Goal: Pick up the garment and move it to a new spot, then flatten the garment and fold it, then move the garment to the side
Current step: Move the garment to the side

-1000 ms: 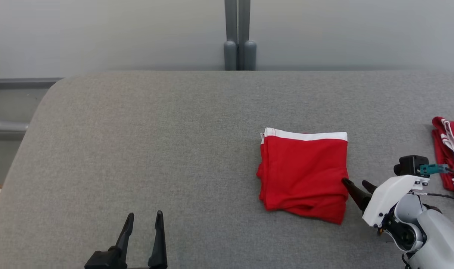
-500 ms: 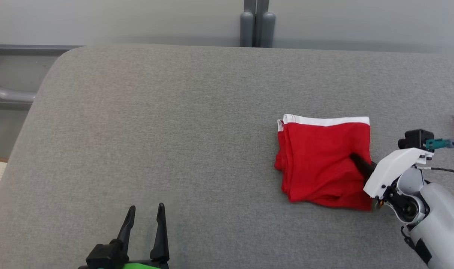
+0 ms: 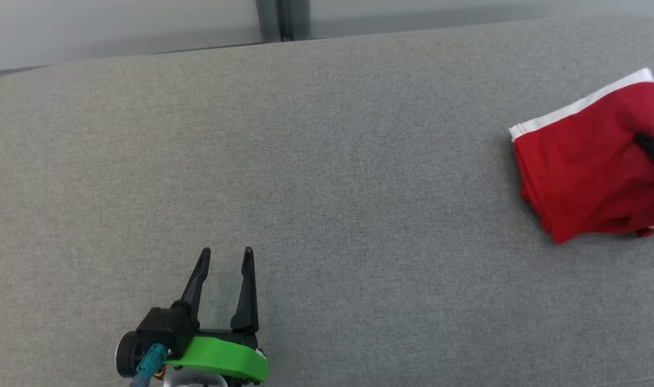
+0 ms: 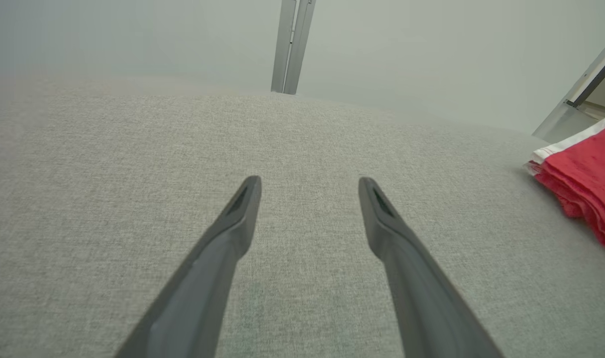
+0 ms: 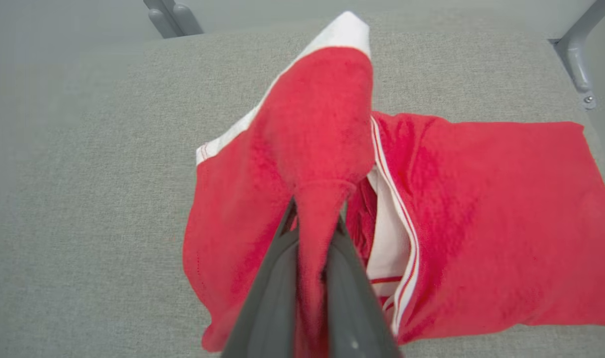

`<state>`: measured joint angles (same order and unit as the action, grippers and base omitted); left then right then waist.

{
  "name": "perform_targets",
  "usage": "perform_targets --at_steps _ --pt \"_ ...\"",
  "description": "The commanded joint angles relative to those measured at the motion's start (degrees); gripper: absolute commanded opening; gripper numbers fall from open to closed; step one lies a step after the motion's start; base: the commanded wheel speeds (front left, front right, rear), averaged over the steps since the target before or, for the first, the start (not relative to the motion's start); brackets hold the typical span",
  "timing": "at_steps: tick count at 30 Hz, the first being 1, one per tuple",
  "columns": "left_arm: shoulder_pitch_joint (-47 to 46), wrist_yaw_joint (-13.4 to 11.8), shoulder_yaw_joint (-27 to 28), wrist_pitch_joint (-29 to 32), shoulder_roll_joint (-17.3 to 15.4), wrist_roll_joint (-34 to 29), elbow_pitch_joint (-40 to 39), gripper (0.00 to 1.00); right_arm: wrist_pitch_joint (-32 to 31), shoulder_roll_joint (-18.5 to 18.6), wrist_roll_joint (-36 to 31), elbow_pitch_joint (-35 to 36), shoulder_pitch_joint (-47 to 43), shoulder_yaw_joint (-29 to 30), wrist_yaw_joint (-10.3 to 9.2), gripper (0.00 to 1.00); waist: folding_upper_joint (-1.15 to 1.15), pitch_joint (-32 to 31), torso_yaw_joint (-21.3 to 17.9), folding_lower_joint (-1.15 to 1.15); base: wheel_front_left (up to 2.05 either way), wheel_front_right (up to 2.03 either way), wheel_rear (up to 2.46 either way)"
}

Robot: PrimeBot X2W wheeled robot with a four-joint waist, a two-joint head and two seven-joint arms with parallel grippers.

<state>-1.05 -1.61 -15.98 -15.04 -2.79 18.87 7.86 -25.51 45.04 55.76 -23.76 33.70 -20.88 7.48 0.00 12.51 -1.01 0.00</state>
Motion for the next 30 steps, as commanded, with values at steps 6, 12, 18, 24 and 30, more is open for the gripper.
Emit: perform_targets --at_steps 6,12,18,24,30 --pt "-2.1 -0.5 -1.3 -0.2 -0.2 -0.5 1.2 1.0 -0.8 2.5 -1.9 -4.2 5.3 0.0 0.02 0.0 0.0 5.8 -2.2 0.0 0.0 0.0 0.0" --pt "-1.2 -0.7 -0.5 -0.2 -0.2 -1.2 1.2 1.0 -0.7 5.1 -2.2 -7.0 6.6 -0.8 0.01 0.0 0.0 5.7 -1.8 0.0 0.0 0.0 0.0" --pt "-0.6 0.1 0.4 -0.2 -0.2 -2.5 1.6 1.0 4.8 4.5 -9.2 -16.0 6.2 -1.2 0.0 1.0 0.0 5.2 -2.2 0.0 0.0 0.0 0.0" --pt "-1.0 -0.2 0.2 -0.2 -0.2 -1.9 1.9 1.0 20.9 -0.3 -17.4 -24.9 6.3 1.4 0.0 1.0 0.0 4.3 -2.4 0.0 0.0 0.0 0.0" --pt "1.6 -0.6 1.2 -0.2 -0.2 -0.7 1.9 1.0 34.0 -5.1 -20.4 -26.0 1.4 3.2 0.0 1.0 0.0 0.5 -2.9 0.0 0.0 0.0 0.0"
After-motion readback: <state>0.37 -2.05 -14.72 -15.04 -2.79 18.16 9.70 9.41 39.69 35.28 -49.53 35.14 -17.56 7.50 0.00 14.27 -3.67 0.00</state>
